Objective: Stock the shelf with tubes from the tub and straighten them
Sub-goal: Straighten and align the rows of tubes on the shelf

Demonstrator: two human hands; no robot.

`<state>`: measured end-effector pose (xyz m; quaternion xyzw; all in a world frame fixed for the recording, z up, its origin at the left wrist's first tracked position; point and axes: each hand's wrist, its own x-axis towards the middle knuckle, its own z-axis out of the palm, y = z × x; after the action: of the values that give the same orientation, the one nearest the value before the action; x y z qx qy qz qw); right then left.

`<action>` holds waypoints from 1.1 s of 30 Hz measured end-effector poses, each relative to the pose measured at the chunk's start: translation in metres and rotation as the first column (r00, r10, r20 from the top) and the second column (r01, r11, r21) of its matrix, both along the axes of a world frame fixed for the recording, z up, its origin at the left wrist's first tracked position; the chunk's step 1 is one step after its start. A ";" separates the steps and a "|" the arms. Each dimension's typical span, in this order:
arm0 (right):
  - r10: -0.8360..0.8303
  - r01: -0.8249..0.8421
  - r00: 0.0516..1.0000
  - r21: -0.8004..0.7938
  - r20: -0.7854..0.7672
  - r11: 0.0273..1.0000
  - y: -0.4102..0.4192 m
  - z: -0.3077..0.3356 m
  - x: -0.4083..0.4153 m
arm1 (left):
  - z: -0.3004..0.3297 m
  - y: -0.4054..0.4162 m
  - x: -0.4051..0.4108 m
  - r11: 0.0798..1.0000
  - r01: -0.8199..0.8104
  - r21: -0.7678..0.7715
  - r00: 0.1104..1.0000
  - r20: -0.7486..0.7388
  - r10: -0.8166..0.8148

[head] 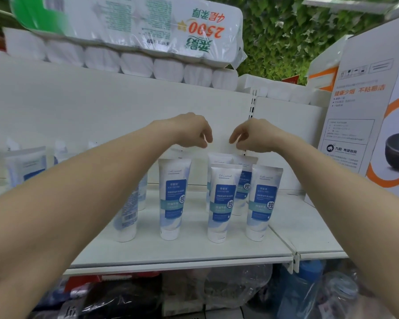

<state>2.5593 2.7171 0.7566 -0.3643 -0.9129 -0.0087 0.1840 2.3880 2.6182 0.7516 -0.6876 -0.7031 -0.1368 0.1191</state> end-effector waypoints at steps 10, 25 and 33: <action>0.283 -0.288 0.951 0.023 0.122 0.957 -0.050 -0.006 -0.078 | 0.001 -0.051 -0.059 0.985 -0.173 -0.023 0.984 -0.037 0.172; 0.324 -0.319 0.921 -0.059 0.217 0.946 -0.050 -0.005 -0.087 | -0.007 -0.068 -0.078 0.943 -0.297 -0.149 0.955 -0.068 0.289; 0.317 -0.317 0.938 -0.029 0.137 0.948 -0.045 -0.014 -0.084 | -0.015 -0.070 -0.086 0.963 -0.269 -0.025 0.963 0.005 0.270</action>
<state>2.4749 2.6716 0.7427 -0.2116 -0.9703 -0.0018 0.1173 2.3019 2.5483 0.7366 -0.5864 -0.7922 -0.1135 0.1254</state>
